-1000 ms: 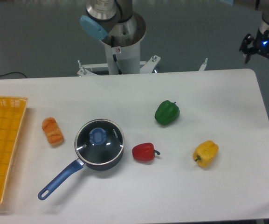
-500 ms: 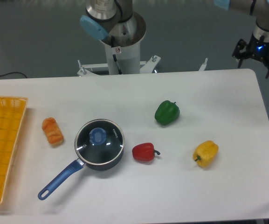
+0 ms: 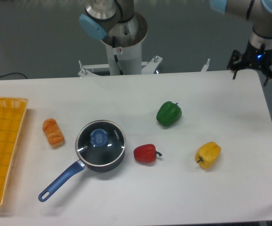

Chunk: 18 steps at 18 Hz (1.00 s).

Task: Open the lid
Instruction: 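Move the gripper in from its raised position toward the table, then swing the gripper past the green pepper to above the saucepan lid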

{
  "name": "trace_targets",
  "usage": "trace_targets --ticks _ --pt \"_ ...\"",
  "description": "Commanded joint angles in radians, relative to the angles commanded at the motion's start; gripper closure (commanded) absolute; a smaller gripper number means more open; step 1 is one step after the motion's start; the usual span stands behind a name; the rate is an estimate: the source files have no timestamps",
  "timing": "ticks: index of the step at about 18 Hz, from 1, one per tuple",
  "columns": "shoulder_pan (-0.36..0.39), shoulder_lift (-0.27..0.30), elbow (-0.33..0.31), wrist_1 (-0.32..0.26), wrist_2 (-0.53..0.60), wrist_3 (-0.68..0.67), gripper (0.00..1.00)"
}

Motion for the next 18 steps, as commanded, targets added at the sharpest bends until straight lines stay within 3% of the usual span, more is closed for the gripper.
trace_targets --ticks 4,6,11,18 --pt "-0.1 0.005 -0.018 -0.005 -0.012 -0.231 0.0" --pt "-0.141 0.008 -0.073 0.005 -0.015 -0.351 0.0" --pt "-0.242 0.008 -0.078 0.006 -0.031 -0.619 0.0" --pt "-0.377 -0.001 -0.089 0.029 -0.028 -0.81 0.0"
